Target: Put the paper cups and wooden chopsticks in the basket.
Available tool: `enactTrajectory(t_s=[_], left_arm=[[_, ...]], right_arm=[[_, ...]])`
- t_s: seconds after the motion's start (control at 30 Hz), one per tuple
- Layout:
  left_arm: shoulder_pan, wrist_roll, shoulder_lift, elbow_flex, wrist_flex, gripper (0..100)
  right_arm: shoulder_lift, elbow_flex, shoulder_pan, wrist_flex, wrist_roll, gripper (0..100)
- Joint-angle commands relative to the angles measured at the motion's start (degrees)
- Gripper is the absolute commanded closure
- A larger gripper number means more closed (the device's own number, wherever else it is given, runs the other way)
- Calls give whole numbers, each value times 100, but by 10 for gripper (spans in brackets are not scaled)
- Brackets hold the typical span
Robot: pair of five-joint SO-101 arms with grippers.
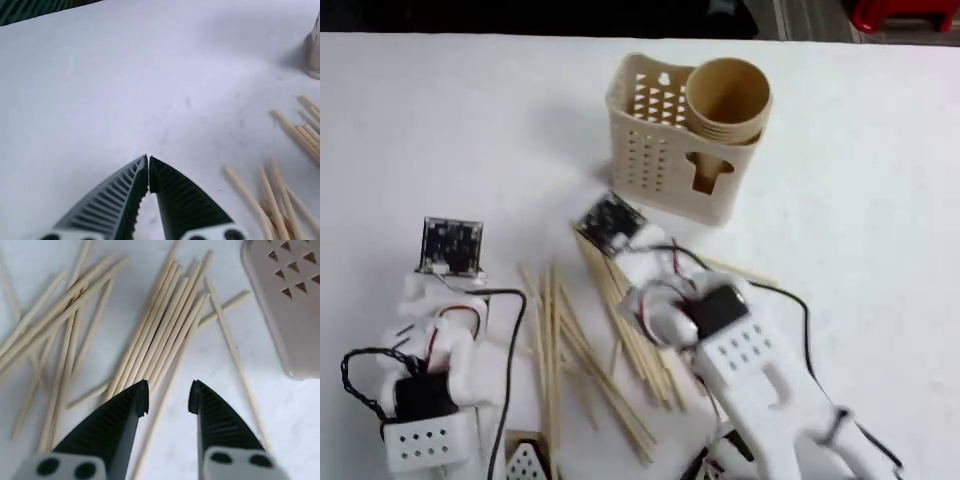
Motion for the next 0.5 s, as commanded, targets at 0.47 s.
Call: enactTrajectory(t_s=[0.47], left_arm=[[-426, 18, -875, 316, -123, 972]], right_arm=[[4497, -2374, 259, -1147, -343, 814]])
